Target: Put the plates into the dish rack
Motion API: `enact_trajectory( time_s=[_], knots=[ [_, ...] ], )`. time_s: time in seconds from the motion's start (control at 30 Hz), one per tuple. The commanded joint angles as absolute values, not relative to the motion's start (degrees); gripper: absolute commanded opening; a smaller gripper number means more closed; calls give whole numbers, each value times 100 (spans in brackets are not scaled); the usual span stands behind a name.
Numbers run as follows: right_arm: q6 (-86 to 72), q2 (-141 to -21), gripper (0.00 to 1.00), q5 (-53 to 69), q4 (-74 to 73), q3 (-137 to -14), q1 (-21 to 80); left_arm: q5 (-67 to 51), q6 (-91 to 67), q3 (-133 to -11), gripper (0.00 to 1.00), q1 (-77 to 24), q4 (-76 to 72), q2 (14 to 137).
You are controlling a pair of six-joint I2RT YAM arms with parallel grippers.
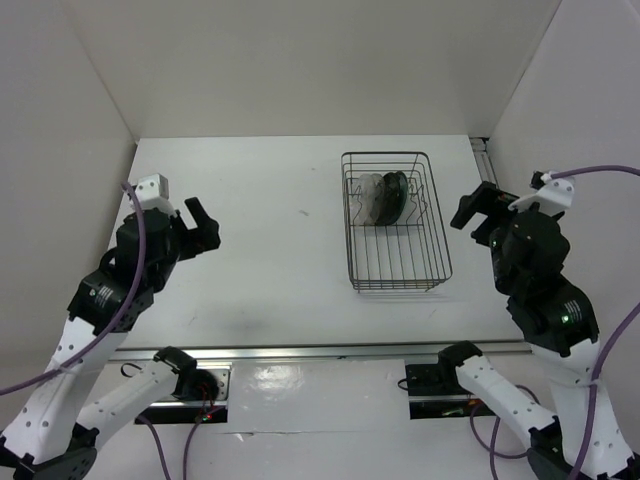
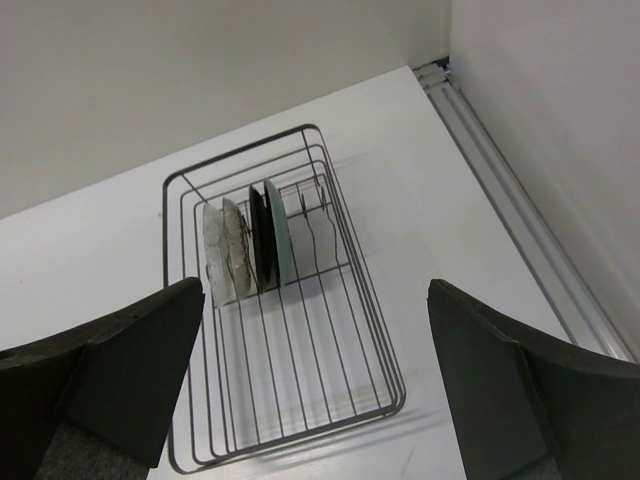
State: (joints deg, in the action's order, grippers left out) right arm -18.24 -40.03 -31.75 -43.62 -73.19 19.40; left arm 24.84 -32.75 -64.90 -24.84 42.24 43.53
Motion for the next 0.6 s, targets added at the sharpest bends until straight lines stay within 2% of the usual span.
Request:
enact_trajectory(
  time_s=[0.0,0.57],
  knots=[
    [-1854,-4350,100,-3629,-4605,-7269,2276,2654,-3163,-6477,100,-2461,3964,4570],
    [-2021,-4403,100,-4183,-4667,-7269,2689,2470,-3111,-6302,100,-2233,3806,4570]
  ],
)
